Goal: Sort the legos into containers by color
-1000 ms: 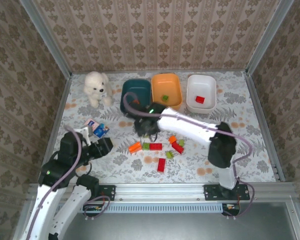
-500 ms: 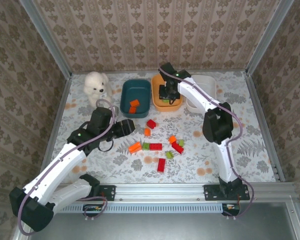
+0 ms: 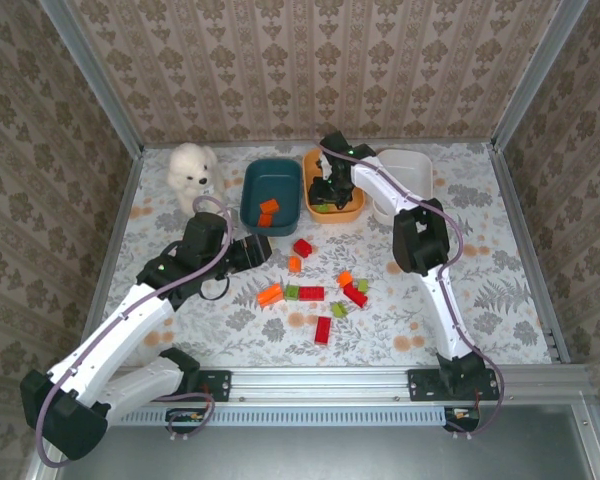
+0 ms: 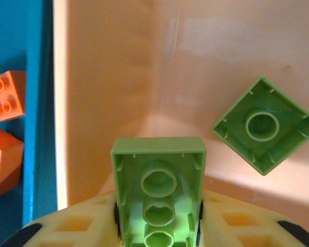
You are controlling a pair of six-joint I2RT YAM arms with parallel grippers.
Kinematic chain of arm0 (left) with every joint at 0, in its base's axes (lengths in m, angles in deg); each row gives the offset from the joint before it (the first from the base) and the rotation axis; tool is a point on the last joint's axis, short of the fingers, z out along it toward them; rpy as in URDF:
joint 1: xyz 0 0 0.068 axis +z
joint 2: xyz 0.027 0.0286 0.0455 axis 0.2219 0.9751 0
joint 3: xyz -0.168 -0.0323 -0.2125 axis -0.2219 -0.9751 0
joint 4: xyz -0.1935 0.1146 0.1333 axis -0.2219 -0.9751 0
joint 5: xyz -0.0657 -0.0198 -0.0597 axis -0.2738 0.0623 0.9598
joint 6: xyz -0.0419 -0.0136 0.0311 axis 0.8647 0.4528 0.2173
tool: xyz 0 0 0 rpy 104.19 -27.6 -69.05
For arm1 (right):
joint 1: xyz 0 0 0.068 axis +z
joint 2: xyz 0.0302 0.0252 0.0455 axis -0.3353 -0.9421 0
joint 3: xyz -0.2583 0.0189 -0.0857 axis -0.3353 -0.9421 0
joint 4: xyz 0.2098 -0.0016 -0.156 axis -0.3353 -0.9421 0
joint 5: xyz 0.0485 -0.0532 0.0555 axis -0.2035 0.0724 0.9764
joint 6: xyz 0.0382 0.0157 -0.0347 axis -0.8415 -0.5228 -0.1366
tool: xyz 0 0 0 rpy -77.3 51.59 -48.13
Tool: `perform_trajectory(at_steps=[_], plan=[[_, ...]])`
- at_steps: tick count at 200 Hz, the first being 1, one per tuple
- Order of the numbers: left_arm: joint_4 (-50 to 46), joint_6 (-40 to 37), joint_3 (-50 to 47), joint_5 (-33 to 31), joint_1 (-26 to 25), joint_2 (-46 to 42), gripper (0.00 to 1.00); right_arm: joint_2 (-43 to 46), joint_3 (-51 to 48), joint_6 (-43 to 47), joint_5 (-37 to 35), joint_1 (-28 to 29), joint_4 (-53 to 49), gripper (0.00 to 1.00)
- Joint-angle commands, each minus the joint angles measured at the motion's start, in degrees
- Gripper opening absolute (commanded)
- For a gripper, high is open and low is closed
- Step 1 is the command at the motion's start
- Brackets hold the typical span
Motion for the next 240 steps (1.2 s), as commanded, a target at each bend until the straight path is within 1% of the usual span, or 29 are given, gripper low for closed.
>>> perform_trajectory(at_steps=[1, 36, 55, 80, 97, 109, 117, 135, 167, 191, 211, 226, 240], plan=[[0.77, 0.40, 1.97, -0.55, -0.24, 0.77, 0.72, -0.87, 1.85, 0.65, 2.07, -0.75, -1.53, 0.45], [0.78, 0.21, 2.51, -0.06, -0.31, 1.60, 0.72, -0.40, 3.94, 0.72, 2.15, -0.86, -2.76, 0.52], [-0.05, -0.23, 2.80, -0.18, -0.29, 1.53, 0.72, 1.32, 5.84, 0.48, 1.49, -0.79, -3.53, 0.53], [-1.80, -1.26, 3.09, -0.48, -0.24, 1.10, 0.72, 6.45, 6.86, -0.44, -0.45, -0.75, -2.89, 0.51], [-3.36, -3.13, 3.56, -0.28, -0.24, 1.01, 0.73, 12.27, 4.16, -1.40, -2.57, -0.34, -0.10, 0.51], [-4.76, -4.88, 4.07, 0.17, -0.23, 1.24, 0.73, 17.72, -1.04, -2.66, -3.98, 0.42, 3.67, 0.51], [-5.40, -6.30, 4.43, 0.99, -0.24, 1.59, 0.73, 22.25, -6.27, -3.60, -4.80, 1.00, 7.04, 0.51], [-6.33, -8.97, 5.04, 3.34, -0.30, 3.15, 0.72, 33.58, -20.77, -5.34, -7.25, 3.64, 15.54, 0.51], [-6.61, -12.10, 6.33, 5.85, -2.08, 7.73, 0.71, 52.31, -45.58, -10.78, -11.04, 8.47, 24.36, 0.51], [-4.60, -12.92, 7.91, 6.26, -5.63, 13.53, 0.70, 64.31, -59.91, -14.48, -13.37, 11.26, 22.17, 0.51], [-3.63, -15.23, 11.77, 5.52, -10.46, 20.96, 0.70, 74.22, -69.96, -19.37, -14.26, 11.88, 17.84, 0.52], [-4.98, -15.29, 16.57, 4.05, -13.27, 27.84, 0.70, 81.43, -75.03, -22.58, -14.81, 11.92, 13.70, 0.52], [-7.17, -12.56, 21.56, 1.56, -15.00, 34.06, 0.69, 87.68, -78.45, -24.32, -15.05, 12.03, 10.55, 0.53]])
